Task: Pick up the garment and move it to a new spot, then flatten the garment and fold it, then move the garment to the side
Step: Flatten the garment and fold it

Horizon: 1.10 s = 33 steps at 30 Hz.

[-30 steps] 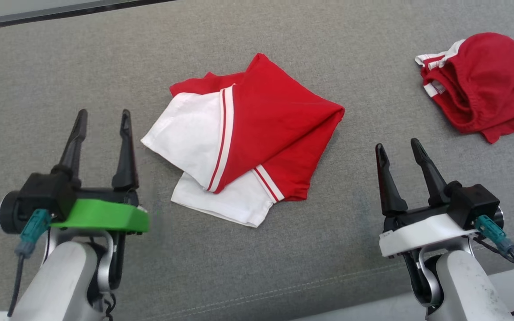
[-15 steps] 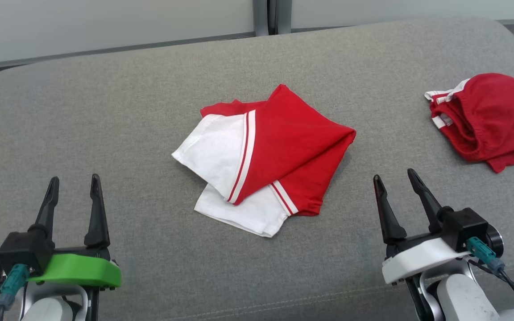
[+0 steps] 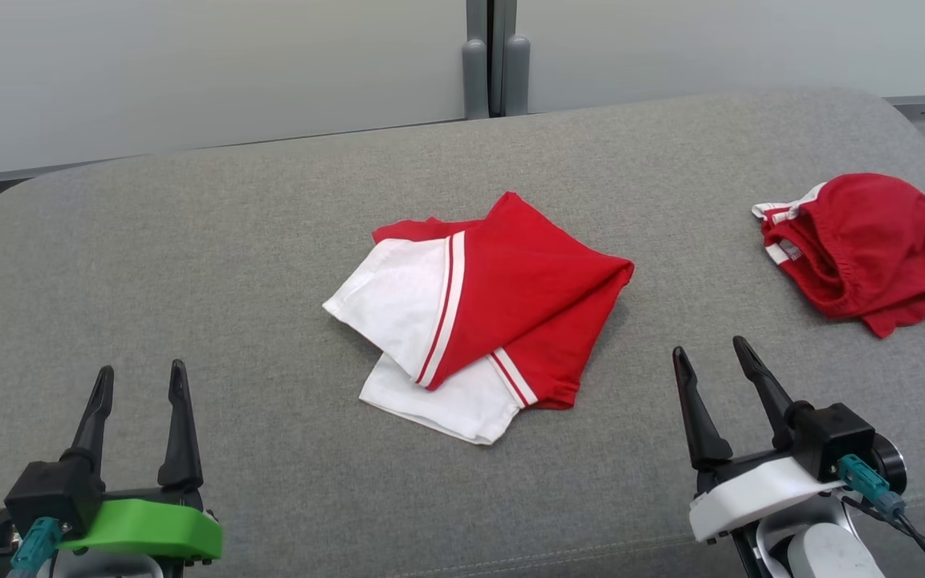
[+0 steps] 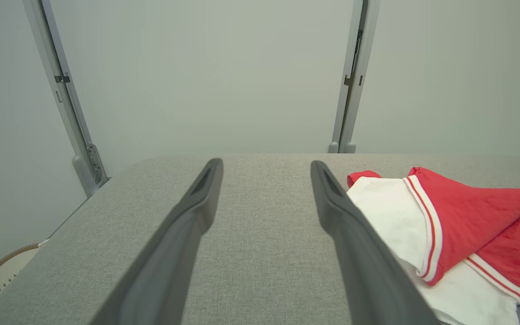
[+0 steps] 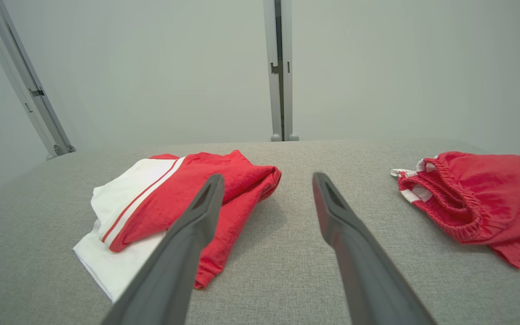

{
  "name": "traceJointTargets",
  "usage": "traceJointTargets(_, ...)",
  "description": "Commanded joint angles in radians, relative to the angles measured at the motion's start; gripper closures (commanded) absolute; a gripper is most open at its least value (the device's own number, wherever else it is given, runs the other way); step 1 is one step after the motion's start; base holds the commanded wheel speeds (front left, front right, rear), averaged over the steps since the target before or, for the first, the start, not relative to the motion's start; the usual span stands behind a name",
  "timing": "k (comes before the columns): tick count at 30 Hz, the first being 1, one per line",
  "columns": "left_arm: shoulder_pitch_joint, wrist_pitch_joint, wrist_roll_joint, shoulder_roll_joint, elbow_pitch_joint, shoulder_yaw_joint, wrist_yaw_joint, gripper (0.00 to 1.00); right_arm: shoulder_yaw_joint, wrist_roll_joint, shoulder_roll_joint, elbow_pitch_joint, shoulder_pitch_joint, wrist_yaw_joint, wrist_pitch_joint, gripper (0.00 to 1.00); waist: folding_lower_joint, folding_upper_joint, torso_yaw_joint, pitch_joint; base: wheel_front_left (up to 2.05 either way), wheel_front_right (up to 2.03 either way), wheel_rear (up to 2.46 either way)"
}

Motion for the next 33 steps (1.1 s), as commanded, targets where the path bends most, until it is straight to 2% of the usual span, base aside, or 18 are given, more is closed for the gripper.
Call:
traceJointTargets(1, 0.010, -0.004, 0.006, -0.002, 0.003, 0.005, -0.001, 0.00, -0.003, -0.007, 0.003, -0.005, 0.011, -0.001, 0.005, 0.00, 0.0001, 0.0000, 0.002, 0.000, 0.00, 0.00, 0.00)
traceJointTargets(10, 0.002, -0.004, 0.012, -0.010, -0.005, -0.004, 0.003, 0.00, -0.008, -0.006, 0.002, -0.012, 0.014, -0.001, 0.008, 0.00, 0.0001, 0.0000, 0.013, 0.008, 0.00, 0.00, 0.00)
traceJointTargets(20, -0.047, -0.004, 0.023, -0.029, 0.006, -0.019, -0.020, 0.00, 0.029, 0.014, -0.020, 0.005, -0.039, -0.001, 0.066, 0.00, 0.0001, 0.0000, 0.062, 0.048, 0.00, 0.00, 0.00)
traceJointTargets(24, -0.077, -0.004, 0.031, -0.047, 0.012, -0.031, -0.033, 0.00, 0.099, 0.027, -0.047, 0.043, -0.107, -0.001, 0.134, 0.00, 0.0001, 0.0000, 0.094, 0.084, 0.00, 0.00, 0.00)
traceJointTargets(33, -0.157, -0.004, 0.054, -0.108, 0.055, -0.047, -0.082, 0.00, 0.342, 0.077, -0.103, 0.184, -0.333, -0.001, 0.231, 0.00, 0.0001, 0.0000, 0.186, 0.167, 0.00, 0.00, 0.00)
